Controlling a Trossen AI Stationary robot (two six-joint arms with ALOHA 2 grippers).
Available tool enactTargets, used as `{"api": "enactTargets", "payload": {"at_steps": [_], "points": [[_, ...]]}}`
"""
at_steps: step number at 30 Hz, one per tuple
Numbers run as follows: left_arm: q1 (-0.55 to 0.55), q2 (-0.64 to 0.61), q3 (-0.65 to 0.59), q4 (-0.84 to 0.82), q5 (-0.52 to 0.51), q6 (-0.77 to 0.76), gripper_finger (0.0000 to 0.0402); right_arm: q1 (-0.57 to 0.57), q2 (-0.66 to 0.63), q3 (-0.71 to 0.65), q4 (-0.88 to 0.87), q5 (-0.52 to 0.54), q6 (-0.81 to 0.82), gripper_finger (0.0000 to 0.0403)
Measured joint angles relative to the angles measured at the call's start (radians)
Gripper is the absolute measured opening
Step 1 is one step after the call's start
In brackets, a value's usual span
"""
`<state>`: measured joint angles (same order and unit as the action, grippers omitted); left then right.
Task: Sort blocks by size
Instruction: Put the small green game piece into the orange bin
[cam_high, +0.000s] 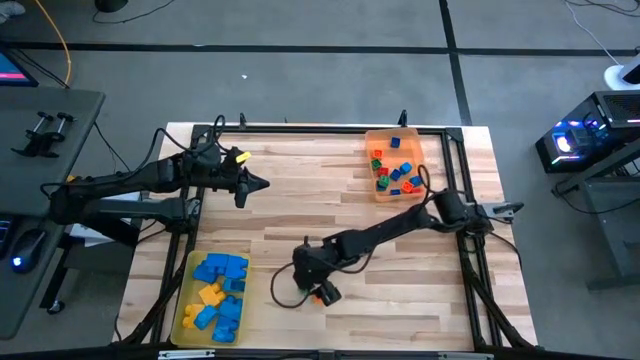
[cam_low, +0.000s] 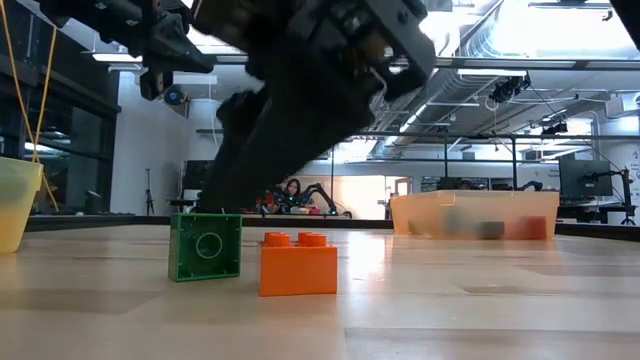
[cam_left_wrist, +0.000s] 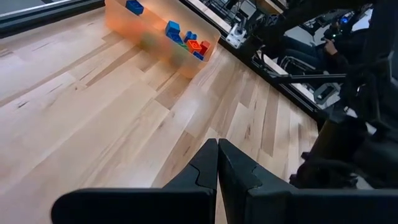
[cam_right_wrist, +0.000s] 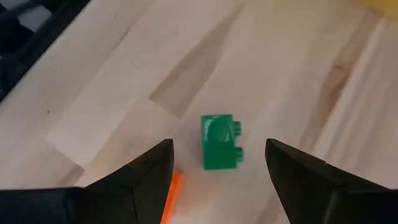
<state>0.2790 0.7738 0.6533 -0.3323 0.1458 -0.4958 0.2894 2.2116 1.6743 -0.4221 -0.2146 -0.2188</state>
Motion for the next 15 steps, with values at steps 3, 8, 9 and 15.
{"api": "enactTargets", "payload": {"at_steps": [3,8,9,15], "points": [[0.000,0.000,0.000,-0.009,0.000,0.001,0.0000,0.008,0.029,0.007,0.005,0.000,-0.001,0.0250],[0.000,0.000,0.000,-0.015,0.000,0.010,0.0000,0.021,0.061,-0.001,0.033,0.038,-0.005,0.0250],[0.000,0.000,0.000,-0.015,0.000,0.011,0.0000,0.021,0.064,-0.001,0.039,0.050,0.001,0.0250],[-0.001,0.000,0.000,-0.015,0.000,0.010,0.0000,0.021,0.080,-0.003,0.068,0.120,-0.009,0.0220]]}}
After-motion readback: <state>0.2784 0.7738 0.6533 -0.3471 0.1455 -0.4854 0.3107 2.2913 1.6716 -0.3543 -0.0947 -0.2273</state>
